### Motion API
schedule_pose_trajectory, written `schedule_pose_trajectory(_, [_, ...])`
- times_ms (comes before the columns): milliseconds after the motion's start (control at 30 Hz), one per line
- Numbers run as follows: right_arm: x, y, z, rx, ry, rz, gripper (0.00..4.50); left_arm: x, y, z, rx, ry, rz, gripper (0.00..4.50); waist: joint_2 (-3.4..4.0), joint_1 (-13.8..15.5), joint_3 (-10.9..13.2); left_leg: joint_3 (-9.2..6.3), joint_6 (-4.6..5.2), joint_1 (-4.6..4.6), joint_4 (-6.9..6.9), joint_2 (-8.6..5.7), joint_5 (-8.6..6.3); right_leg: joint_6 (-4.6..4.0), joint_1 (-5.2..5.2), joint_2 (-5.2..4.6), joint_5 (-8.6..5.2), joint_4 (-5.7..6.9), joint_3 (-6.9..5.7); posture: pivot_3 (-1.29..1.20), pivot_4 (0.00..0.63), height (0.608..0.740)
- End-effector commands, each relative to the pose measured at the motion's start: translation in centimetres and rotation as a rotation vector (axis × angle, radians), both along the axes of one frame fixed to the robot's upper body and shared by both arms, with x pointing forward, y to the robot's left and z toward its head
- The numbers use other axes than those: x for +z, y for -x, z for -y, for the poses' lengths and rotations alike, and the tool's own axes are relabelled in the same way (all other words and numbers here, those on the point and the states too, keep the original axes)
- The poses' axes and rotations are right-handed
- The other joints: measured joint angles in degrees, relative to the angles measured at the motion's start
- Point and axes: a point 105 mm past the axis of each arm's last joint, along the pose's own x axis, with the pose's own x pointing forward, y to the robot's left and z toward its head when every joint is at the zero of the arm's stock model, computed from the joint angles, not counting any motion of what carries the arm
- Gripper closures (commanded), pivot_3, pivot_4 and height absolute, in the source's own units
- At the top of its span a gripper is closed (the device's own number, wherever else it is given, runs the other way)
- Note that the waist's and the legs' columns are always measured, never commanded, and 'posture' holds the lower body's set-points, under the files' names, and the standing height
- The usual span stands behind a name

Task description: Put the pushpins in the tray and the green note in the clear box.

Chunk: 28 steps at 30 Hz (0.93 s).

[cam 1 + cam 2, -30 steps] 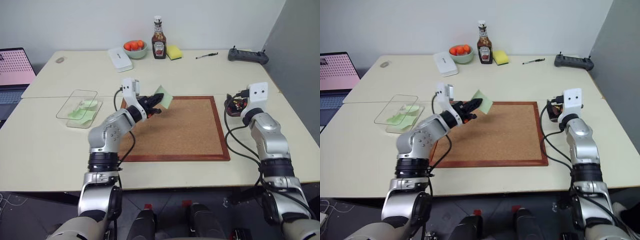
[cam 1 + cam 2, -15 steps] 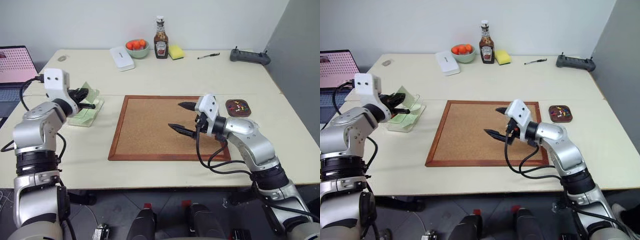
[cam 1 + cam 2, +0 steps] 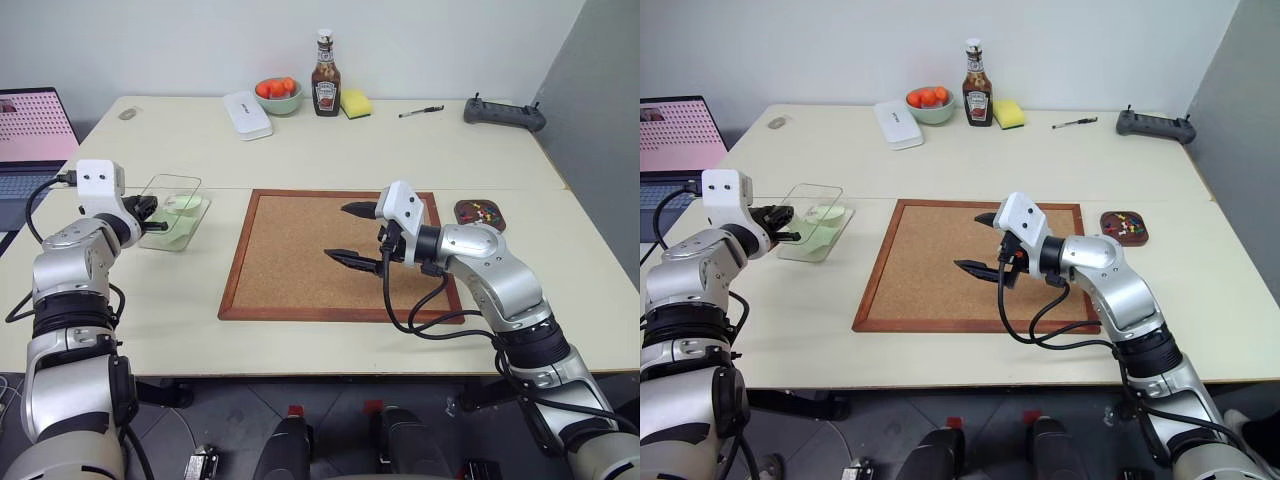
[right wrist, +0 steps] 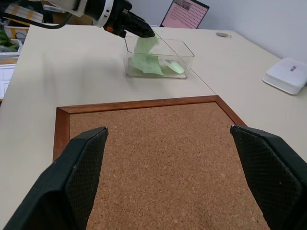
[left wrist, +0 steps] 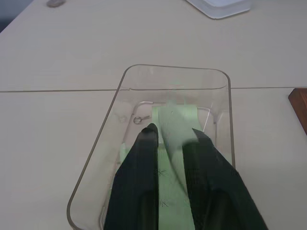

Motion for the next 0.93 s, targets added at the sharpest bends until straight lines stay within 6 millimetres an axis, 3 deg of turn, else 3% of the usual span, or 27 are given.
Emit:
schedule_pose_trajectory(33, [1.7, -0.2, 0.1, -0.013, -0.022, 0.06, 0.15, 2.7, -0.2, -0.4, 0.001, -0.032, 0.075, 2.58, 0.0, 0.0, 0.0, 0.0, 0.0, 0.0, 0.0, 0.0, 0.0, 0.0, 0.0, 0.0, 0.0, 0.0, 0.0, 0.0, 0.15, 0.74])
schedule_pose_trajectory(167, [1.9, -0.5, 0.2, -0.027, -0.025, 0.07, 0.15, 2.9, -0.2, -0.4, 0.001, -0.038, 0.076, 1.77, 0.0, -0.06, 0.0, 0.01, 0.0, 0.01, 0.0, 0.0, 0.0, 0.0, 0.0, 0.0, 0.0, 0.02, 0.0, 0.0, 0.15, 0.74])
schedule_pose_trajectory(300, [2.2, -0.6, 0.3, -0.037, -0.044, 0.077, 0.15, 4.4, -0.3, 0.3, -0.037, -0.068, 0.144, 0.95, 0.0, -0.06, 0.0, 0.01, 0.0, 0.0, 0.0, 0.0, 0.0, 0.0, -0.01, 0.0, 0.0, 0.02, 0.01, 0.0, 0.15, 0.74])
schedule_pose_trajectory(467, [2.4, -0.7, 1.2, -0.083, -0.097, 0.059, 0.15, 5.9, 0.4, 3.1, -0.182, -0.188, 0.211, 0.95, -0.02, 0.0, 0.01, 0.01, 0.0, -0.06, 0.0, 0.0, 0.0, -0.01, -0.06, -0.02, 0.01, 0.03, 0.03, 0.0, 0.15, 0.74])
schedule_pose_trajectory(600, [1.9, -1.3, 3.9, -0.224, -0.168, 0.038, 0.15, 5.7, 2.3, 6.3, -0.288, -0.286, 0.258, 0.95, -0.02, -0.02, 0.0, 0.06, 0.0, -0.07, -0.02, -0.04, 0.0, -0.02, -0.08, -0.11, 0.01, 0.0, 0.08, 0.0, 0.15, 0.74])
schedule_pose_trajectory(767, [-0.4, -0.7, 7.4, -0.333, -0.164, 0.016, 0.15, 3.6, 5.8, 10.0, -0.408, -0.261, 0.26, 0.95, -0.02, 0.03, 0.01, 0.14, 0.01, -0.17, -0.02, -0.04, 0.0, -0.03, -0.15, -0.25, 0.0, -0.02, 0.15, 0.0, 0.15, 0.74])
schedule_pose_trajectory(933, [-2.4, -0.2, 9.5, -0.381, -0.164, -0.057, 0.15, 0.8, 7.9, 11.5, -0.469, -0.238, 0.21, 0.95, -0.02, 0.02, 0.01, 0.17, 0.02, -0.06, -0.01, -0.02, 0.0, -0.03, -0.11, -0.14, 0.0, 0.06, 0.14, 0.0, 0.15, 0.74])
